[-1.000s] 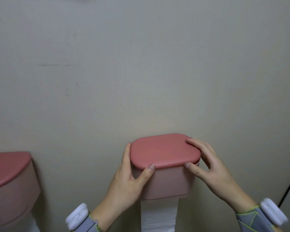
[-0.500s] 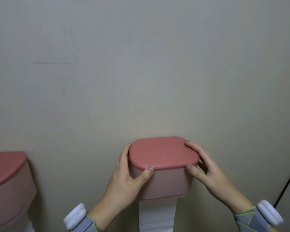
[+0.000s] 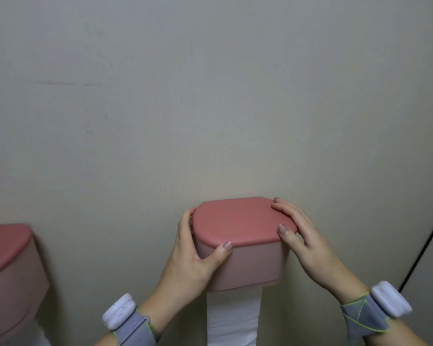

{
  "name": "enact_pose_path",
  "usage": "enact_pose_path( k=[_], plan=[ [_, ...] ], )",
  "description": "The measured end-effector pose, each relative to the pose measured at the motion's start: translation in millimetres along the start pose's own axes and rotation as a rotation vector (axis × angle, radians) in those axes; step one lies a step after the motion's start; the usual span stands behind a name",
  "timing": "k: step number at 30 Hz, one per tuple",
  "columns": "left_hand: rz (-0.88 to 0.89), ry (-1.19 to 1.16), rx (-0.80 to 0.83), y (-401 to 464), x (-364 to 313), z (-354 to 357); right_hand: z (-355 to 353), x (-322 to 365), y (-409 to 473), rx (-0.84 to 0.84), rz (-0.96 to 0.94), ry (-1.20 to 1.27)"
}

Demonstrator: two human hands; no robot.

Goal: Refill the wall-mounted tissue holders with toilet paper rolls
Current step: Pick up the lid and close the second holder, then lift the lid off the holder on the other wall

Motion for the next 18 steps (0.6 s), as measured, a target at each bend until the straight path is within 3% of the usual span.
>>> enact_pose_path(
  k=[12, 15, 18],
  plan=[
    [0.084, -0.218, 0.257, -13.3, 51.3, -48.9, 18.0, 51.7, -60.3, -0.393, 0.307, -0.046],
    [0.13, -0.253, 0.257, -24.1, 57.9, -54.5, 41.8, 67.1, -93.7, -0.404, 0.42, -0.077],
    [0.14, -0.298, 0.357, -49.5, 50.1, -45.5, 60.1, 92.4, -137.7, -0.404, 0.504, -0.134]
  ],
)
Point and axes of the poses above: each hand's wrist, its own y-axis towards the middle knuckle, its own z-axis out of the palm, x = y × z, the point moved 1 cm from there along y, towards the middle knuckle, and after that the axes turned 2 degrees about z, right-handed, at the moved point
